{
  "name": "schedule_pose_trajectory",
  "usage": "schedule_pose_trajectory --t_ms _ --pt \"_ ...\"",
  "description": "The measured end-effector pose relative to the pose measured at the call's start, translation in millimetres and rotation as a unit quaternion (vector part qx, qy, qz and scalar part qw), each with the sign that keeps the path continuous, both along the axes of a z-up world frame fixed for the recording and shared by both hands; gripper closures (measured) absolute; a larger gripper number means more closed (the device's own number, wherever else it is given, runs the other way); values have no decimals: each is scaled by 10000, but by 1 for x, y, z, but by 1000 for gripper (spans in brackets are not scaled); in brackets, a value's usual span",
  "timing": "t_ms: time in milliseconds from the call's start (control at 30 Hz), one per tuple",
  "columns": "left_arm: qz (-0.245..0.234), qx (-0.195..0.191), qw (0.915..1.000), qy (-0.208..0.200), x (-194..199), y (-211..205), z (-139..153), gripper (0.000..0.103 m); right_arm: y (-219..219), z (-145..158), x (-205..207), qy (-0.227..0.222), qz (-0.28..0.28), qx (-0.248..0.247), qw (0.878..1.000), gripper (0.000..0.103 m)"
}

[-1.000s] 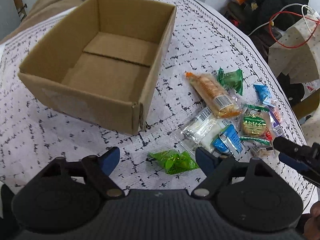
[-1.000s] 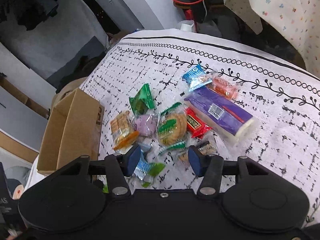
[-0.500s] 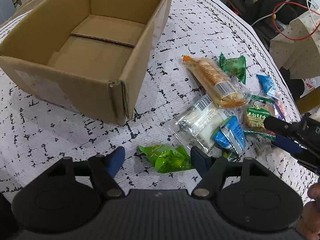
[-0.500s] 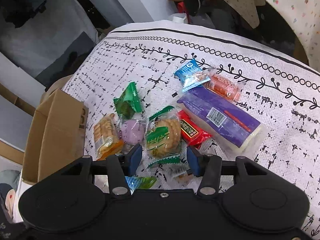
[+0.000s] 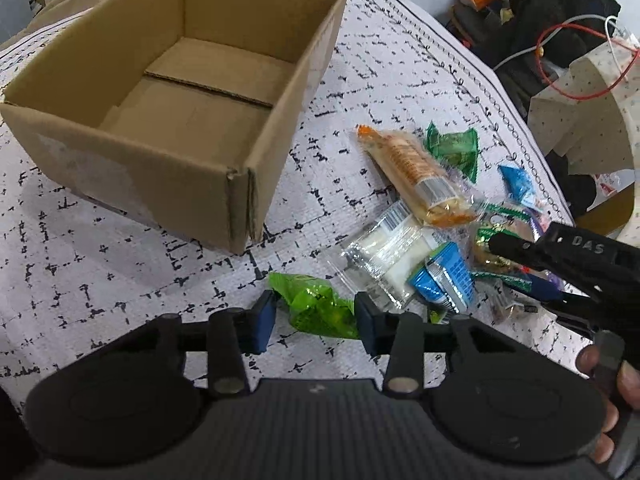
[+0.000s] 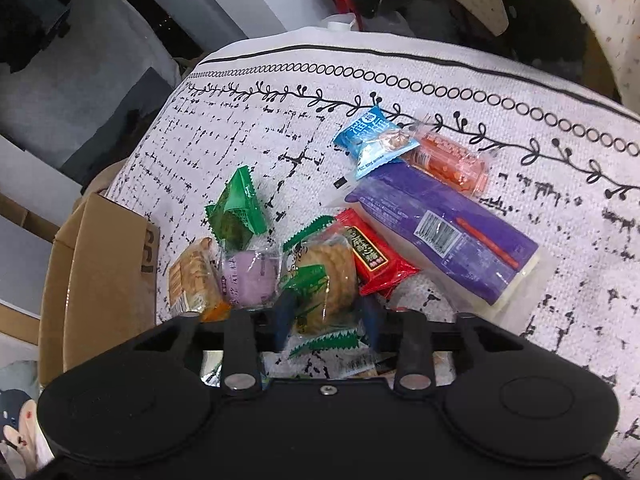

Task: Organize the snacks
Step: 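Close the left tool on the green foil candy while the right tool grips the biscuit pack, then carry both snacks over the cardboard box and open both tools to drop them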

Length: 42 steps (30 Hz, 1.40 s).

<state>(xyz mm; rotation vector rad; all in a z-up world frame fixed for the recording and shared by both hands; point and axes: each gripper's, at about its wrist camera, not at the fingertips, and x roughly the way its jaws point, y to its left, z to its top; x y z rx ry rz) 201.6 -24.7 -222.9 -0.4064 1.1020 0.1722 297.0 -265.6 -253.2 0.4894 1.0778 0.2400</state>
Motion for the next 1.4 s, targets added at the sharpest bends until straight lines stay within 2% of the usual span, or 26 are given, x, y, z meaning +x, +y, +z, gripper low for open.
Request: schedule_pose_trajectory --t_ms 167,267,533,900,1133,1400 --pt "16 146 9997 -183 -4 -1 11 64 -2 10 -7 -218 45 94 9997 78" --pt "3 212 9995 -254 -7 -3 18 72 -3 19 -12 -434 98 169 9989 81" --pt "-61 350 9982 -481 -13 -12 38 73 -5 35 -21 -752 136 424 9962 83" --pt "-11 465 9953 -850 -19 -9 80 73 4 60 -31 -1274 340 873 9874 84" --pt "69 591 9924 -1073 -16 -1 105 73 14 73 -34 -1494 400 1227 9803 84" --pt "290 675 9904 -1173 -10 18 116 73 33 79 -31 -1614 526 1540 9734 84"
